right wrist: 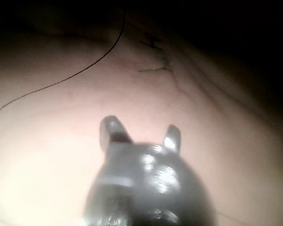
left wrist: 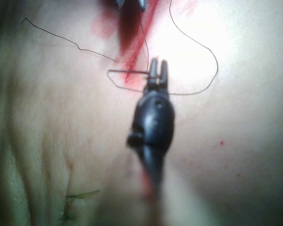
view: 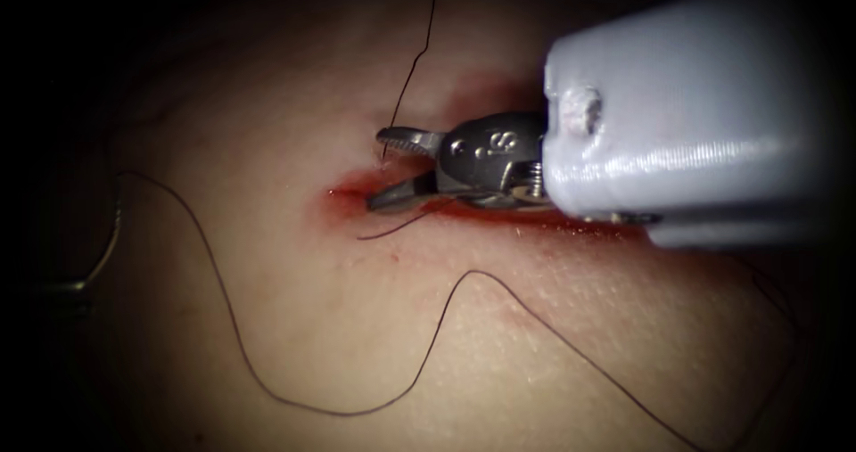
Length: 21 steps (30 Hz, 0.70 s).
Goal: Wound Closure
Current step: Use the right gripper to pull the suture through.
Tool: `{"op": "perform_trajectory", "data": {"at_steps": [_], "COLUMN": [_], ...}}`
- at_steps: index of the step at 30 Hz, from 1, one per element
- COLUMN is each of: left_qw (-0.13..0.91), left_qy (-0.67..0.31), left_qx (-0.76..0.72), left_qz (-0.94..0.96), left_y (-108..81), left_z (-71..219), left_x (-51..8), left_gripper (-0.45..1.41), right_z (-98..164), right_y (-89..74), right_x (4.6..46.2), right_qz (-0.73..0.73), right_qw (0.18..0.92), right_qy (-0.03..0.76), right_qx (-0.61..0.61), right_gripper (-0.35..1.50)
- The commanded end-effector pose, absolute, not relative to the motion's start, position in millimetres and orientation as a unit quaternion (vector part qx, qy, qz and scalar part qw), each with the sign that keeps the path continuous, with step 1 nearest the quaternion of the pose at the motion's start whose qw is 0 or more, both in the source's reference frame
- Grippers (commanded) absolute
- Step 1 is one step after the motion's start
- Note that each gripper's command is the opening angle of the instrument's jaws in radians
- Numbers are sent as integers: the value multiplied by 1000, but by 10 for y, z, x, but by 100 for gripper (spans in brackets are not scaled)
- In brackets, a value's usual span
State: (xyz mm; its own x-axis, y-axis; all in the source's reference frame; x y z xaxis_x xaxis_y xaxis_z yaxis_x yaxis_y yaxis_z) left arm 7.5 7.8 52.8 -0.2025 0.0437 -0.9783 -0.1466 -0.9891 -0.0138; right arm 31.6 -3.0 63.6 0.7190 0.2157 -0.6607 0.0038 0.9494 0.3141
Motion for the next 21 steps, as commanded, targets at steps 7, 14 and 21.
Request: {"op": "perform_trajectory", "data": {"at_steps": [7,14,21], "left_qw": [61,61,61], "left_qy": [40,40,40], "left_qx": [-629,-629,-629], "left_qz": [774,774,774], "left_y": [77,77,77], "left_z": [536,536,536], "left_x": [70,70,70], "left_gripper": [-35,-35,-35], "right_z": [685,711,749], "right_y": [-75,-78,-69], "right_x": [322,333,345], "right_qz": [33,30,35], "right_qw": [915,918,932], "right_qy": [342,336,316], "right_qx": [212,207,175], "right_gripper": [133,131,131]}}
